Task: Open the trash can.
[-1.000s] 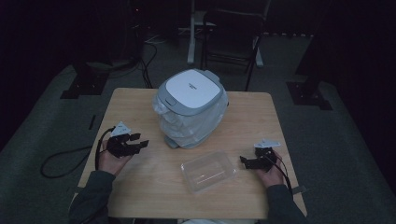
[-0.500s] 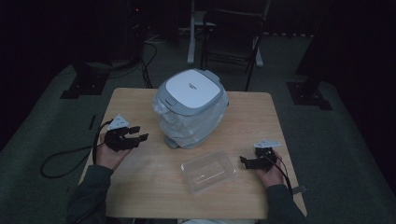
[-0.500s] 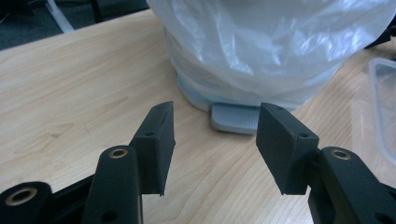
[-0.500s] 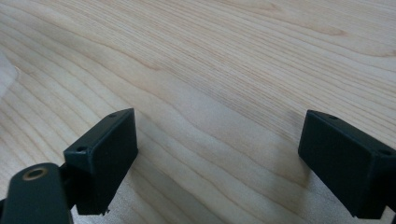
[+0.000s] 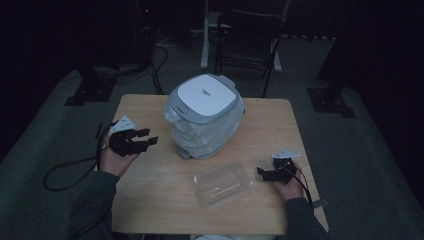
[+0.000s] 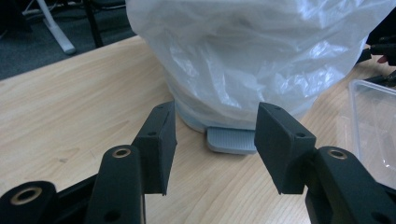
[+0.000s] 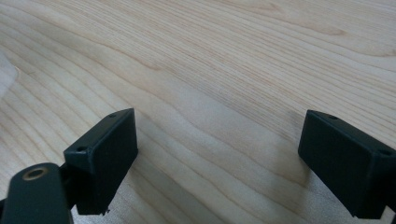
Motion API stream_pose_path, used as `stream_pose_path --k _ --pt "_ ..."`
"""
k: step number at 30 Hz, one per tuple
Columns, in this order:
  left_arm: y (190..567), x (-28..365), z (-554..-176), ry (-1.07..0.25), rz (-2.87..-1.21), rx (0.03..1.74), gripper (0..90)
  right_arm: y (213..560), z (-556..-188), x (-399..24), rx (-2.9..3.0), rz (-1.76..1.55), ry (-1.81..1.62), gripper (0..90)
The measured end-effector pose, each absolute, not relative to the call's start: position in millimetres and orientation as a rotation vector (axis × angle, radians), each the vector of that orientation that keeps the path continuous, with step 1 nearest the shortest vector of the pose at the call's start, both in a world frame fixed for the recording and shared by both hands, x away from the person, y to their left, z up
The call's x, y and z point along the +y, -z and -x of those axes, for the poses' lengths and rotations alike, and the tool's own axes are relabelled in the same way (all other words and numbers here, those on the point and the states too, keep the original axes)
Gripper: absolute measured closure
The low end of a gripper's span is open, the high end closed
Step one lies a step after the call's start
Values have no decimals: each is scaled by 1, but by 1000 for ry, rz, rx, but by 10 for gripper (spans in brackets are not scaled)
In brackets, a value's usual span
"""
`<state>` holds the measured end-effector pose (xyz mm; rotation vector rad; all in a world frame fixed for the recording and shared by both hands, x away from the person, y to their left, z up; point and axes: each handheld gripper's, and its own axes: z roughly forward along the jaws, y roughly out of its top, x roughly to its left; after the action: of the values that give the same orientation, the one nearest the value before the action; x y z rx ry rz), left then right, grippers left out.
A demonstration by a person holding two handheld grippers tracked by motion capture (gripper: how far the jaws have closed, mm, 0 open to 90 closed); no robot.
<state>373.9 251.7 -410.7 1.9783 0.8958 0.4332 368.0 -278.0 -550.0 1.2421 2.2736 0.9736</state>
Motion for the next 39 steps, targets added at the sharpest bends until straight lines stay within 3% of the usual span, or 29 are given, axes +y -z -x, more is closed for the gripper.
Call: stream_pose_path --k 20,39 --pt "376 237 -381 -442 -1962 810 548 550 -368 -278 2272 -1238 -975 110" --pt "354 223 -389 -395 -1974 740 672 550 -368 -278 2272 -1240 -976 111"
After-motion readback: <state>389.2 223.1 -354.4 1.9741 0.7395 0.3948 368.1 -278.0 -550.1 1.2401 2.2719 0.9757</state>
